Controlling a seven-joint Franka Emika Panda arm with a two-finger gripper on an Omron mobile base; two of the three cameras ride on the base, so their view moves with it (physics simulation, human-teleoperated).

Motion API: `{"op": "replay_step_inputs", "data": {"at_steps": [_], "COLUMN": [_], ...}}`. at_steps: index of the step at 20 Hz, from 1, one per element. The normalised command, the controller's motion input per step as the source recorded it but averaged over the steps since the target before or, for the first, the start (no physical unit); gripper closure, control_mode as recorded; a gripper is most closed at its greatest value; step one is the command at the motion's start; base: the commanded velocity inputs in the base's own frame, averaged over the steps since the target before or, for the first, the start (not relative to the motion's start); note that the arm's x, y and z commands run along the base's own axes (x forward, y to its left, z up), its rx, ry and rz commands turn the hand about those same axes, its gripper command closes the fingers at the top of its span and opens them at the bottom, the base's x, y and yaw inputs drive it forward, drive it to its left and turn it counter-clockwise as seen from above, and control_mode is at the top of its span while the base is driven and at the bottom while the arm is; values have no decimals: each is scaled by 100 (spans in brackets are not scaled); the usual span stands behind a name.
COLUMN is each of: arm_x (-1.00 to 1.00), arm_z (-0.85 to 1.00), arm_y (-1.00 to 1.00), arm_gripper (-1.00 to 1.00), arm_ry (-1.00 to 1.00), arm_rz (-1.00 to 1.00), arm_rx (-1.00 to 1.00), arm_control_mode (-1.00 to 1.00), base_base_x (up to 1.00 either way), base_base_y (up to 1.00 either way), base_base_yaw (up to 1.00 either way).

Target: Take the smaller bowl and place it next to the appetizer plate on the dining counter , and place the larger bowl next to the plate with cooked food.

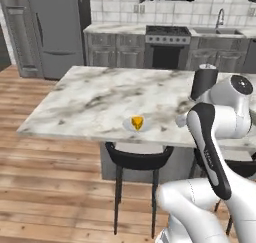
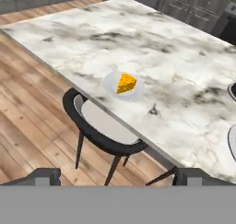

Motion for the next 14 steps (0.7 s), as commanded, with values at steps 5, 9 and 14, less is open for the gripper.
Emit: {"op": "replay_step_inputs", "data": {"at_steps": [5,9,14], "arm_x": [0,0,0], "arm_z": [0,0,0], "arm_y": [0,0,0], "arm_gripper": [-100,-100,-100], "arm_ry": [0,0,0], "arm_rz": [0,0,0], "arm_rx": [0,0,0], "arm_control_mode": [100,100,100], "base_base_x": [77,75,79], "base_base_y": [100,100,100], "base_base_yaw": [0,0,0]}}
